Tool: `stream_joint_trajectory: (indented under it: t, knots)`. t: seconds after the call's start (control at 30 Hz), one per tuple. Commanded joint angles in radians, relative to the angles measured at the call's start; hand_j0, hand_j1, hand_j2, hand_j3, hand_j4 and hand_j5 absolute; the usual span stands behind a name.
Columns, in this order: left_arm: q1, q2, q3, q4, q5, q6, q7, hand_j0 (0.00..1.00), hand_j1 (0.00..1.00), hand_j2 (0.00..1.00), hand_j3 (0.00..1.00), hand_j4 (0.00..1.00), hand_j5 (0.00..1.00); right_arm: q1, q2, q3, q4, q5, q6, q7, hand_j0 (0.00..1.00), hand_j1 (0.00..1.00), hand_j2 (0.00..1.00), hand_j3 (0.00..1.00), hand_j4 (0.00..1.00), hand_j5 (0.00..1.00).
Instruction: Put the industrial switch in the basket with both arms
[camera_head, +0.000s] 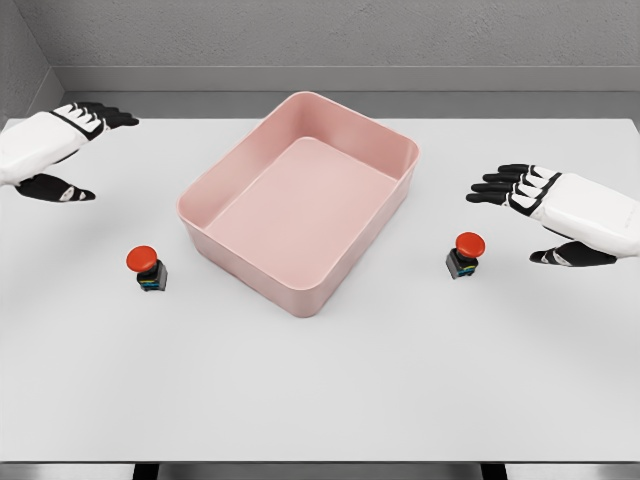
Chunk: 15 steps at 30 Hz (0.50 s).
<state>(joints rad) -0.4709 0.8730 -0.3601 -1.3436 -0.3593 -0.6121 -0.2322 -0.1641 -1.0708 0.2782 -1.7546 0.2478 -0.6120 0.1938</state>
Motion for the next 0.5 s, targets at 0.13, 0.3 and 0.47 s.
stream_joint_trajectory:
  t: [0.13,0.3,0.47]
  knots:
    - [0.04,0.037,0.006,-0.078,-0.006,0.001,-0.002,1.0,1.0,1.0,1.0,1.0,1.0,-0.003,-0.004,-0.001,0.001,-0.018,0.001,-0.014,1.0,1.0,1.0,1.0,1.0,1.0]
    - [0.117,0.193,-0.002,-0.169,-0.013,0.001,-0.053,1.0,1.0,1.0,1.0,1.0,1.0,-0.028,-0.003,0.001,0.0,-0.012,0.001,0.039,1.0,1.0,1.0,1.0,1.0,1.0]
    - [0.155,0.242,-0.01,-0.249,-0.05,0.001,-0.075,1.0,1.0,1.0,1.0,1.0,1.0,-0.239,0.107,0.21,0.001,-0.004,0.115,0.312,1.0,1.0,1.0,1.0,1.0,1.0]
